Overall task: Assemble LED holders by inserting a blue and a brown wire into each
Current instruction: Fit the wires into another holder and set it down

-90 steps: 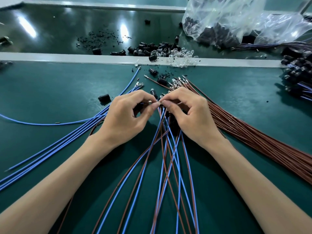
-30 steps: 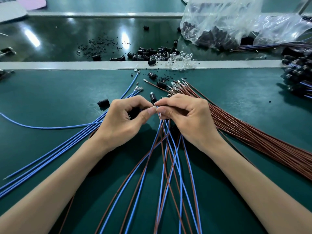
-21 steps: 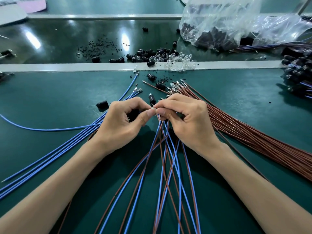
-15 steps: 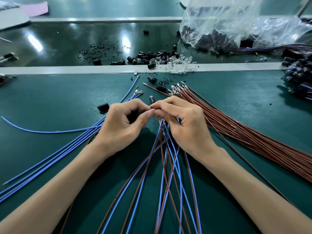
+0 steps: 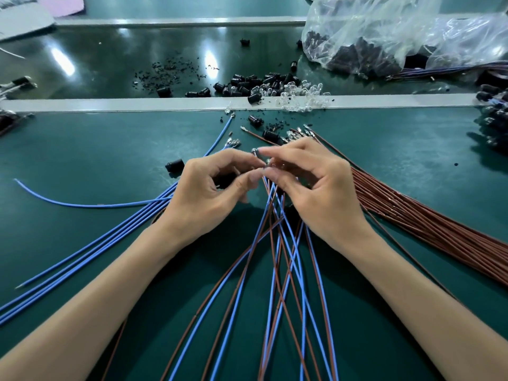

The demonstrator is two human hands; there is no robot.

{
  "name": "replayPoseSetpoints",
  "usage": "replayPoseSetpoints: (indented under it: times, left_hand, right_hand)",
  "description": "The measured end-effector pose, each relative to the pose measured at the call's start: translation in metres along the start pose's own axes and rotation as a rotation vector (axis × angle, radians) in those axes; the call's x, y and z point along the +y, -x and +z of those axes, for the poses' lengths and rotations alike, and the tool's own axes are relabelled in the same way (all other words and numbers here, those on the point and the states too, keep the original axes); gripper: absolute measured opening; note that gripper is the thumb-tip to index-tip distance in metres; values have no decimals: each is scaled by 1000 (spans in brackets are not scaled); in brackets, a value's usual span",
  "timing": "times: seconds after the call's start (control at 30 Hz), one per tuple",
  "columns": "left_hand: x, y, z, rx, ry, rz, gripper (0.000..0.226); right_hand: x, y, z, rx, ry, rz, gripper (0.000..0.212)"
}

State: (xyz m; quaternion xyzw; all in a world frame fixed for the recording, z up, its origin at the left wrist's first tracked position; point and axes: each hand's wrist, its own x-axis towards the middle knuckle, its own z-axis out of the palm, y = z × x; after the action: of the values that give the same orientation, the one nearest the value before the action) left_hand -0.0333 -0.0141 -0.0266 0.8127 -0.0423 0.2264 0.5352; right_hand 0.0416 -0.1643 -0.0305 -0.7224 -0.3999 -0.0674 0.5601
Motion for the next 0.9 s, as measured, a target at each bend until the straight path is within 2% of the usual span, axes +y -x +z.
replayPoseSetpoints:
  times: [0.13,0.37,0.53,0.7,0.9]
  left_hand:
    - [0,-1,-1,35,125,-62,7]
    - [-2,-5,-2,56,123,-137,8]
    - [1,-6,-7,-12,91,-199,15]
    - [3,-6,-12,-73,51,-209,9]
    - [9,-5,-8,-2,97,-239,16]
  right_hand:
    - [2,-2,-6,31,25,-10,14]
    - [2,0,-3,-9,51,-78,15]
    - [3,0,-3,37,93,-96,13]
    - [3,0,-3,28,126,-120,13]
    - [1,0,-4,52,125,-159,15]
